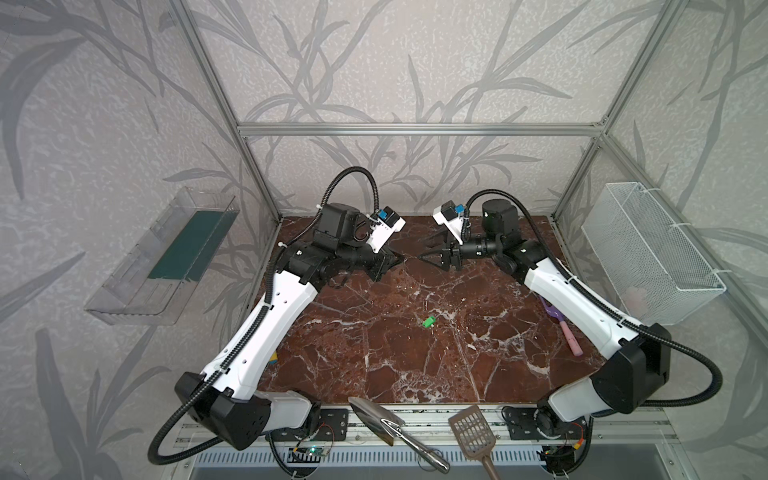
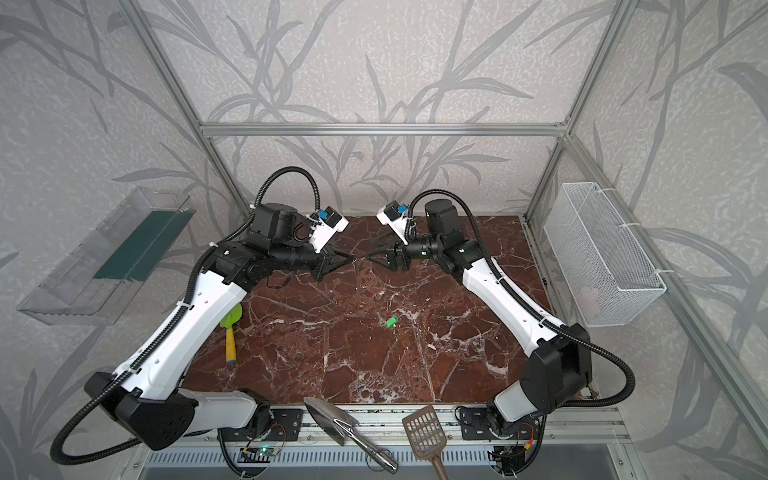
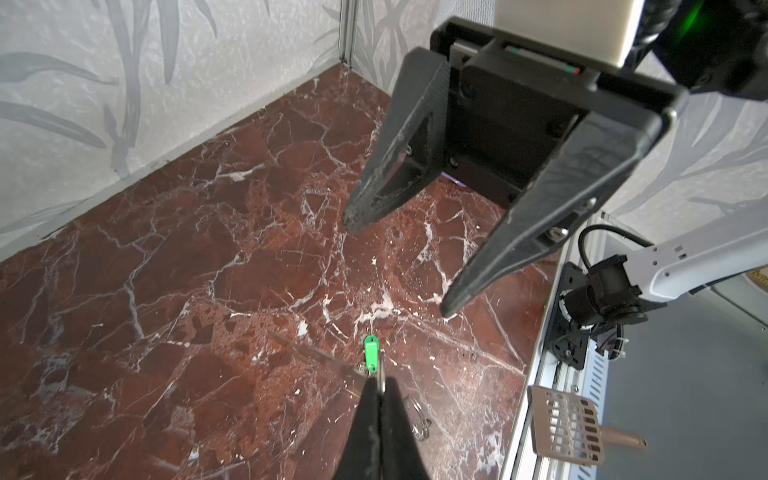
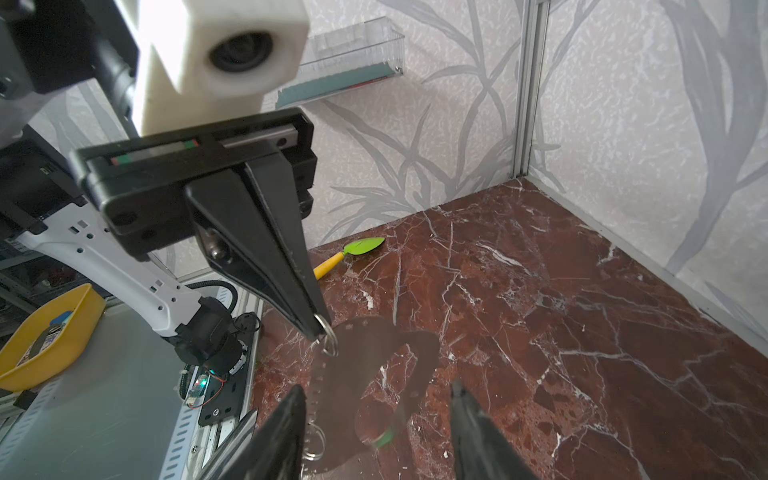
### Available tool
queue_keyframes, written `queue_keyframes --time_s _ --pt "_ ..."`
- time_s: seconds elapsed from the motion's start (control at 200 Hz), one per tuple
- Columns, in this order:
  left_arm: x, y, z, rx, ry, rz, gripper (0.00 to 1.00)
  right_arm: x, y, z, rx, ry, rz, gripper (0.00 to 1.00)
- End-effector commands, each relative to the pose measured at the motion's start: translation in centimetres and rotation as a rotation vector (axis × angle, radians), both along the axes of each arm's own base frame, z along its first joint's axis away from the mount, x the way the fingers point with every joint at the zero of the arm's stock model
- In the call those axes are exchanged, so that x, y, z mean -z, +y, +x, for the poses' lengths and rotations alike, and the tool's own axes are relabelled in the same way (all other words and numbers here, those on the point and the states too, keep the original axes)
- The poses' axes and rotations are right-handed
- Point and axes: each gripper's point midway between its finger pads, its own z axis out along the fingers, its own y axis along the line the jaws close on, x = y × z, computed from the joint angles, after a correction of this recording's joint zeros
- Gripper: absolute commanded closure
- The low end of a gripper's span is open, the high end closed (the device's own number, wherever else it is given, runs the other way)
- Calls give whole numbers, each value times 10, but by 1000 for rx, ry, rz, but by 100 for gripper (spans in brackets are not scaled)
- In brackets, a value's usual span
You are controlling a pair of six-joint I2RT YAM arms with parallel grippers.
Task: Put the keys on the keyring
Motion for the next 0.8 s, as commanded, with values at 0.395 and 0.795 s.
queue_keyframes --time_s 0.395,0.795 --pt "11 -19 -33 249 7 135 100 -1 -6 -45 -158 14 75 58" --pt "16 -23 -32 294 0 183 100 12 -3 -46 -151 35 80 55"
